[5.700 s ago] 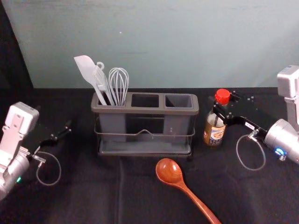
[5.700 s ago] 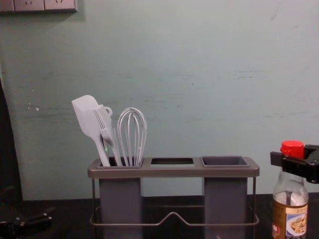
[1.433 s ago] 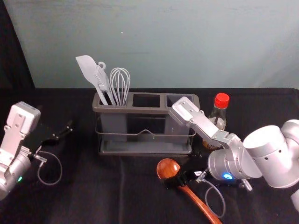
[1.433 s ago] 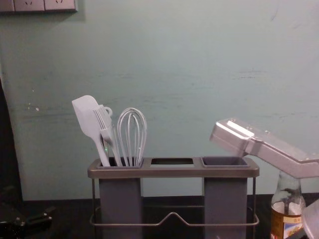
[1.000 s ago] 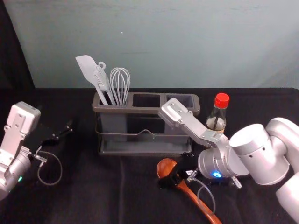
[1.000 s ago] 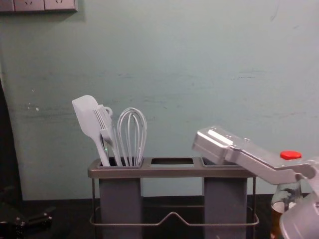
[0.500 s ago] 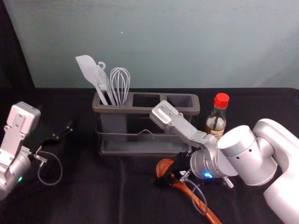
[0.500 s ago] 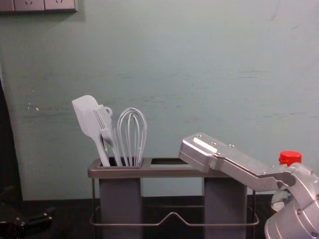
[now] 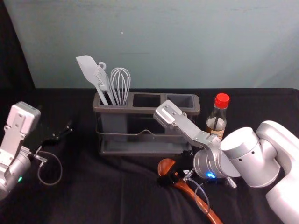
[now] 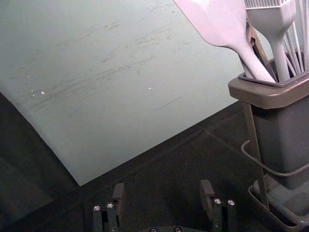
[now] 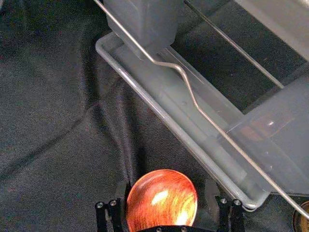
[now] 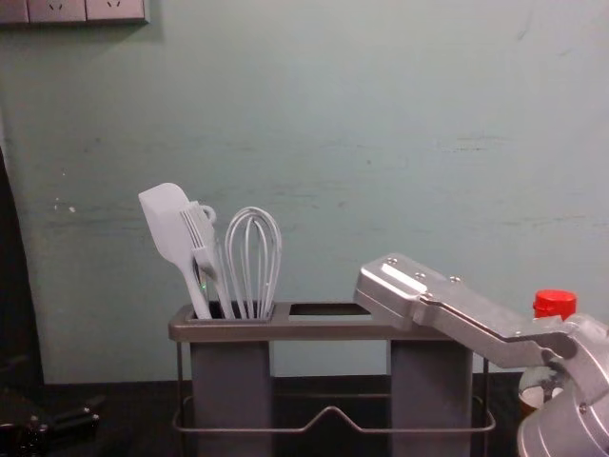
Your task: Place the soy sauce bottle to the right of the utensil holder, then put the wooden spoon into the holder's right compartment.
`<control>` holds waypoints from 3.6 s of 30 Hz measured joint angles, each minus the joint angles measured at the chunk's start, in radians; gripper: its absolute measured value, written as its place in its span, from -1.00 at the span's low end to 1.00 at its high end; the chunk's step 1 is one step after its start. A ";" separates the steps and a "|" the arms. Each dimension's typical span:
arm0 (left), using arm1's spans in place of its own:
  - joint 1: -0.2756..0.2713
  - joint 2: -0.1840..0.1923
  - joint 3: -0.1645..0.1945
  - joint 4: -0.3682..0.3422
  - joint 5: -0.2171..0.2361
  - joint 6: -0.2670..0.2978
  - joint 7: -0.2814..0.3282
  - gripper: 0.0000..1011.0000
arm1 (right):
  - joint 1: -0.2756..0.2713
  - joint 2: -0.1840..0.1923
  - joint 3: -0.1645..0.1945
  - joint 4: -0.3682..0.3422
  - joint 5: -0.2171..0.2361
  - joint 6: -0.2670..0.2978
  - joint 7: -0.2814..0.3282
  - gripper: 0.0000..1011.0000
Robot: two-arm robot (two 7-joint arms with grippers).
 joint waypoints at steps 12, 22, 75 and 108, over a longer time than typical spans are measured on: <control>0.000 0.000 0.000 0.000 0.000 0.000 0.000 1.00 | -0.020 -0.008 0.025 -0.009 -0.011 -0.014 0.019 0.99; 0.000 0.000 0.000 0.000 0.000 0.000 0.000 1.00 | -0.031 -0.013 0.041 -0.032 -0.028 -0.017 0.035 0.99; 0.000 0.000 0.000 0.000 0.000 0.000 0.000 1.00 | -0.045 -0.031 0.061 -0.030 -0.082 -0.008 0.066 0.65; 0.000 0.000 0.000 0.000 0.000 0.000 0.000 1.00 | -0.224 0.024 0.216 -0.463 -0.121 -0.157 0.004 0.65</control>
